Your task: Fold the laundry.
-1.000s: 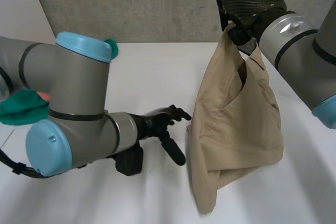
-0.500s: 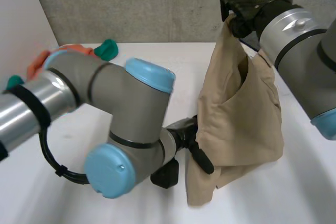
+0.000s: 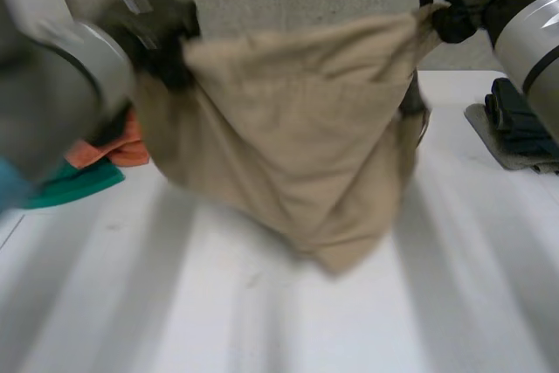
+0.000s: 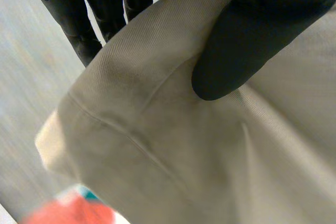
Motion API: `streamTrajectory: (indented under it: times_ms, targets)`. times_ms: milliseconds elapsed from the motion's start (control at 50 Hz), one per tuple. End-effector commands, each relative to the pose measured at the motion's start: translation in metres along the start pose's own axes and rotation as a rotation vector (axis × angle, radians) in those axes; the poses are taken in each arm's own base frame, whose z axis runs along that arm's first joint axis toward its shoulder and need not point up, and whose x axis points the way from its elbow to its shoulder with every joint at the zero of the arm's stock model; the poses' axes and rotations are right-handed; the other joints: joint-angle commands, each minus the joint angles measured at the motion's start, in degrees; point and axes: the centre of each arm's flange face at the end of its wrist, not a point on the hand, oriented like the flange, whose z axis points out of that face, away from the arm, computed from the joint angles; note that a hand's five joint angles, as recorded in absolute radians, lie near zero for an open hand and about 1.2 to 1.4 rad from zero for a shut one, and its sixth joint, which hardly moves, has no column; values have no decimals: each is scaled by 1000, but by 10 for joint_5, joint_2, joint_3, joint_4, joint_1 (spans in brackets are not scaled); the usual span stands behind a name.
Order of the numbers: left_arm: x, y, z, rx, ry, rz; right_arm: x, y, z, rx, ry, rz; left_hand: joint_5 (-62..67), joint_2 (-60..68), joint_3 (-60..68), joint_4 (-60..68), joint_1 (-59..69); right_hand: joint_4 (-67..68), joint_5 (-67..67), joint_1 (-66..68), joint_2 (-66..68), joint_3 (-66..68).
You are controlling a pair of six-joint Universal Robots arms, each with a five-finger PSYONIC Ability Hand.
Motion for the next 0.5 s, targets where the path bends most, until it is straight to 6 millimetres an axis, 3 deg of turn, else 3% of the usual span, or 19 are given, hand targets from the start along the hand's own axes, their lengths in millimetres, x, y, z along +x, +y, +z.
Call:
streamTrajectory:
  times_ms: [20, 240, 320, 420, 460, 500]
  targets:
    - [-15, -70, -56, 250, 7, 138, 25, -29, -16, 71, 58, -19, 134, 117, 119, 114, 133, 116, 123, 150, 132, 119]
    - [-35, -116, -112, 426, -74, 156, 40, -75, -46, 183, 66, 17, 134, 117, 119, 114, 133, 116, 123, 150, 132, 119]
    - [-44, -126, -122, 465, -109, 159, 43, -82, -51, 188, 61, 35, 134, 117, 119, 114, 133, 116, 123, 150, 132, 119]
    - [-48, -127, -123, 451, -101, 168, 41, -73, -46, 148, 45, 35, 134, 117, 119, 114, 133, 116, 123, 150, 132, 119]
    - [-46, -121, -115, 418, -81, 169, 39, -65, -40, 126, 35, 32, 134, 117, 119, 114, 133, 116, 123, 150, 132, 119]
    - [-41, -107, -94, 351, -39, 171, 34, -49, -28, 84, 19, 29, 134, 117, 119, 114, 133, 116, 123, 150, 132, 119]
